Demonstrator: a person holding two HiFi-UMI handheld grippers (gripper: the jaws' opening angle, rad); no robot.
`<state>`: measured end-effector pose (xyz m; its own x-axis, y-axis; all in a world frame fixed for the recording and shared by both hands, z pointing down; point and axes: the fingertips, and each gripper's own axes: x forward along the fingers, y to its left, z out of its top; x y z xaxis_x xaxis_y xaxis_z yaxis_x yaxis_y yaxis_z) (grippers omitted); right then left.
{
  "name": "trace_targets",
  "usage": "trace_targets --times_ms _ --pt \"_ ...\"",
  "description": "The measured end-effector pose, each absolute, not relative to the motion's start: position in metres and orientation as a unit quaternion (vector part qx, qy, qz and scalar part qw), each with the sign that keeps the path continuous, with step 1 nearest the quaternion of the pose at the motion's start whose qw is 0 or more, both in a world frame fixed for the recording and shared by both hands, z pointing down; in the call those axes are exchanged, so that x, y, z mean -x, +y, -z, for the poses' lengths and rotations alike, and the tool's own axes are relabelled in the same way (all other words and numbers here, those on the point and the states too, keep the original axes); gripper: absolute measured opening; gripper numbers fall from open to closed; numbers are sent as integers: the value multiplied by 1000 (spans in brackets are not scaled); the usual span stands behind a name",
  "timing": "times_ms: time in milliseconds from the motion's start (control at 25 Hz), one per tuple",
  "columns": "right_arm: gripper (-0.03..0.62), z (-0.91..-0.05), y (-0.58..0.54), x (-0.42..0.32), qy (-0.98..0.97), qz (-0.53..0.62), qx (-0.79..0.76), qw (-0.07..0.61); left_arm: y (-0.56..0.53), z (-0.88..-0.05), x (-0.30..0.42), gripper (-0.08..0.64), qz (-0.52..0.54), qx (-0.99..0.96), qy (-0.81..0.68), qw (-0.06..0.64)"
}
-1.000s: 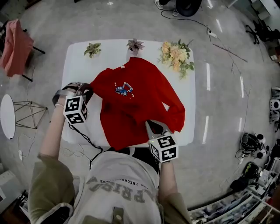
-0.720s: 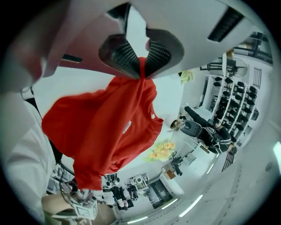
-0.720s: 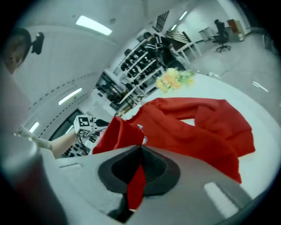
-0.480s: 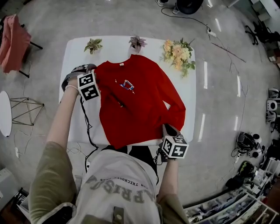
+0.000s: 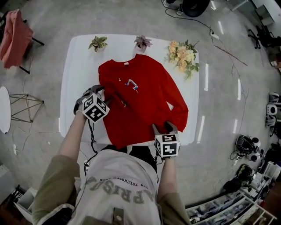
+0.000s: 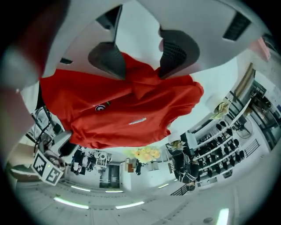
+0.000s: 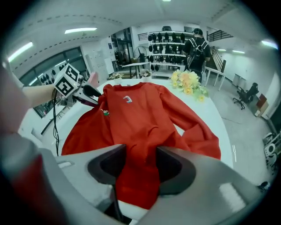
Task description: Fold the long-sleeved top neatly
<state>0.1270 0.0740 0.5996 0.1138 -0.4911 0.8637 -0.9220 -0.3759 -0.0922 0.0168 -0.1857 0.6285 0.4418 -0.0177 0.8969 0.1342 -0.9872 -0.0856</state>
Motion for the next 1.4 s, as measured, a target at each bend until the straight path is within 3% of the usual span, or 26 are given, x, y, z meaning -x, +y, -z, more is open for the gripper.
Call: trace_targets --times_ms 80,120,160,360,480,560,640,720,800,1000,1200,1400 --pt "131 -590 70 -129 -502 -427 -714 236 -184 -631 -21 194 524 848 -26 81" --pt "87 -580 70 -131 -502 -420 -723 221 -186 -626 -19 122 516 852 -21 82" --pt "69 -569 72 -133 -501 -416 -732 200 -188 -618 -13 72 507 858 -18 82" --pt "58 -557 93 -138 -483 -456 -746 50 -206 -600 40 61 481 875 -17 47" --pt "78 -590 105 -136 -457 -507 -730 26 -211 -621 70 61 514 857 -9 37" --pt "184 -593 106 -134 -464 -510 -722 54 -217 -625 87 66 535 842 21 58" --pt "282 -583 108 -134 -484 -486 -720 107 -211 -615 97 129 533 844 38 49" --pt "282 -569 108 -137 -502 -445 -721 176 -188 -599 91 169 506 862 25 28" --pt "282 -557 100 -132 -527 -399 -715 227 -163 -588 68 210 483 874 -4 55" --pt "282 -576 65 -93 -606 -379 -647 266 -139 -612 21 264 513 841 -80 152" --pt "282 -624 83 -83 -593 -439 -594 319 -144 -638 36 284 544 828 -108 87" --pt "282 -593 76 -90 -624 -410 -602 282 -140 -614 30 295 521 847 -91 50"
